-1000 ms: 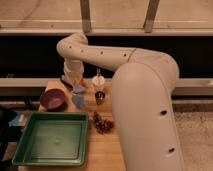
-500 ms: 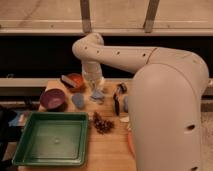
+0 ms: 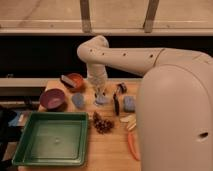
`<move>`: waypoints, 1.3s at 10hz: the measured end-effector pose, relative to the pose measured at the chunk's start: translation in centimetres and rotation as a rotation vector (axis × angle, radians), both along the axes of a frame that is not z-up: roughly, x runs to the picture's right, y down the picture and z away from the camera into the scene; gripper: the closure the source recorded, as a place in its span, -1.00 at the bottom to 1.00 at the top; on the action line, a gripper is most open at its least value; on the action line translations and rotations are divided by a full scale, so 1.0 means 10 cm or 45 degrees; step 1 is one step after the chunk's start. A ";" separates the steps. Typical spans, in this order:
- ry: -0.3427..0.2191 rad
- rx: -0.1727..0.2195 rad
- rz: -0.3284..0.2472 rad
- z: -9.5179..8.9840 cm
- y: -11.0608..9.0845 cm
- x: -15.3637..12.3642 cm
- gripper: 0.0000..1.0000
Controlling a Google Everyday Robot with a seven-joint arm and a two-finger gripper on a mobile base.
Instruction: Place towel in table surface
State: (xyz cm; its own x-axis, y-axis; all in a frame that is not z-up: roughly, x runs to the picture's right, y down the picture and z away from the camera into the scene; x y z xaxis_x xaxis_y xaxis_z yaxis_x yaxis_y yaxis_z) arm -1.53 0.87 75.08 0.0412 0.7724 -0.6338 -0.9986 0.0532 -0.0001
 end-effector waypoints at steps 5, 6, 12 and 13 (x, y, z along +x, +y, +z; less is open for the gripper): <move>0.017 -0.013 0.000 0.01 0.04 0.02 1.00; 0.044 -0.030 0.008 0.01 0.12 0.10 1.00; 0.234 -0.168 0.122 -0.27 1.03 1.17 1.00; 0.248 -0.187 0.133 -0.32 1.16 1.23 1.00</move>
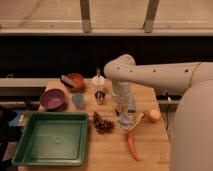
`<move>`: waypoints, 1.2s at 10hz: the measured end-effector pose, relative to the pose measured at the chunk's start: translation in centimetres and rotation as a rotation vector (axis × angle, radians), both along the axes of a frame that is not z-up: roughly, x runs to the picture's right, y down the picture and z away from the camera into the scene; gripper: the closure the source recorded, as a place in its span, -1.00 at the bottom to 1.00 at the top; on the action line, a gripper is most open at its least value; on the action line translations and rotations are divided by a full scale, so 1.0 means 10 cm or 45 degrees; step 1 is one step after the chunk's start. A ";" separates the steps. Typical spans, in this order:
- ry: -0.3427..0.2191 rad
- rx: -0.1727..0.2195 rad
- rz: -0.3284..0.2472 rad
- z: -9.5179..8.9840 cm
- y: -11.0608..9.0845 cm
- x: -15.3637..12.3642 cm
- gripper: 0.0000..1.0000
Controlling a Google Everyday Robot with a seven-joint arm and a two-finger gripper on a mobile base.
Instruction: Place towel in table surface
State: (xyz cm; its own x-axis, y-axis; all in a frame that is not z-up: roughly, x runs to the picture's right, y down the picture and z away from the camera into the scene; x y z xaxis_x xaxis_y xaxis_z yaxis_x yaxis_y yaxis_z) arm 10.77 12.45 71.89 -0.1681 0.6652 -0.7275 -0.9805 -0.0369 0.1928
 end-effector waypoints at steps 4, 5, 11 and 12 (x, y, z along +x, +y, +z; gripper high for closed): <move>-0.022 -0.089 0.023 -0.23 0.53 -0.11 1.00; -0.042 -0.111 0.020 -0.25 0.61 -0.22 1.00; -0.193 -0.377 0.022 -0.32 1.22 -0.64 0.97; -0.232 -0.411 0.038 -0.32 1.29 -0.69 0.82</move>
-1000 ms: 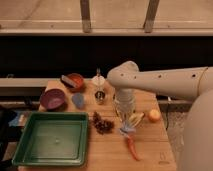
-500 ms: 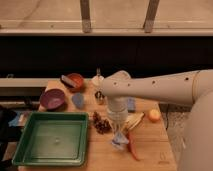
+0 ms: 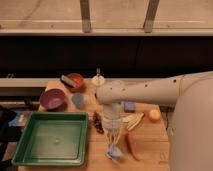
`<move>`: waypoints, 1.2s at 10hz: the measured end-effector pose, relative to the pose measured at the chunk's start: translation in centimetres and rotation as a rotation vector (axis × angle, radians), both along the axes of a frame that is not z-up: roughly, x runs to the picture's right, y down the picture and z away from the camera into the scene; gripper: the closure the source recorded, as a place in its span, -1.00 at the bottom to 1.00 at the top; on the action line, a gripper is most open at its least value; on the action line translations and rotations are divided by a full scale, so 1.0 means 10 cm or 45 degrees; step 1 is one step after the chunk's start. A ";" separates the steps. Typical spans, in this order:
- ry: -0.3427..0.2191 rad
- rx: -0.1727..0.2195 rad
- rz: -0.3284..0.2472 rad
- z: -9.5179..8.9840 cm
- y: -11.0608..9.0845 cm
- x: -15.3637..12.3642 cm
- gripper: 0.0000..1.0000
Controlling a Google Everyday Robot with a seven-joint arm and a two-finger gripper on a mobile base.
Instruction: Place towel in table surface
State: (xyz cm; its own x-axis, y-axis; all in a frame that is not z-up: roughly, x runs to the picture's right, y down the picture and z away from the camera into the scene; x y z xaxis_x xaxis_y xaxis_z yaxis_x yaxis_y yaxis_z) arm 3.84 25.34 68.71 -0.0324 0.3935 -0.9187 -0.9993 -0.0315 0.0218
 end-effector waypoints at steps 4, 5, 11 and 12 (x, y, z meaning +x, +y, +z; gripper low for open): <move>-0.052 -0.024 0.013 0.06 0.03 -0.11 0.36; -0.052 -0.024 0.013 0.06 0.03 -0.11 0.36; -0.053 -0.025 0.011 0.06 0.03 -0.12 0.36; -0.052 -0.024 0.012 0.06 0.03 -0.12 0.36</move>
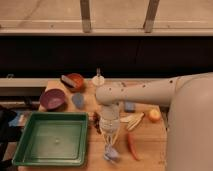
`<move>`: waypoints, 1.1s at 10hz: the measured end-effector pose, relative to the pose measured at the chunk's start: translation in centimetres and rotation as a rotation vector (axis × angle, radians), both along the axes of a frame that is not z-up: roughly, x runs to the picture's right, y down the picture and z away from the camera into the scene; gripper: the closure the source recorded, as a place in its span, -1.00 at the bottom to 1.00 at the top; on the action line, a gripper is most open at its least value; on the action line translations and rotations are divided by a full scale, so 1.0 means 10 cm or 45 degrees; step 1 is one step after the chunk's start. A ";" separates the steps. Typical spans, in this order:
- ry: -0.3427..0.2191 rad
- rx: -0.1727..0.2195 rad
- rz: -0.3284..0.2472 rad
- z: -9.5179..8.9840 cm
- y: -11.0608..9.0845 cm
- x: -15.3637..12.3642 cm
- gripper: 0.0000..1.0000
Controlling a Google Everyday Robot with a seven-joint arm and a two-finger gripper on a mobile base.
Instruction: Place towel in table surface
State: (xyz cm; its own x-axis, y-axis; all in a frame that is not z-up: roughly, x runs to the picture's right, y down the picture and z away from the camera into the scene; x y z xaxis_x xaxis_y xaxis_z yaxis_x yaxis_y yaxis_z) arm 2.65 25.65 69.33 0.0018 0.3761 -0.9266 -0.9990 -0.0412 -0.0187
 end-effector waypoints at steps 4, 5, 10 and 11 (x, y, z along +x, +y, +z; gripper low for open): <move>0.045 -0.033 -0.044 0.16 0.06 -0.15 0.36; 0.060 -0.045 -0.046 0.19 0.10 -0.11 0.36; 0.085 0.030 -0.041 0.08 0.01 -0.06 0.36; 0.087 0.087 -0.037 -0.06 -0.11 -0.05 0.36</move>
State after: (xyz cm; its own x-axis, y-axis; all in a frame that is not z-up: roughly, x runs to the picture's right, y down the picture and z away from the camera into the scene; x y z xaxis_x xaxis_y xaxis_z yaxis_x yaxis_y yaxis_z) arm 2.18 24.55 68.69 -0.0486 0.4394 -0.8970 -0.9988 -0.0134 0.0476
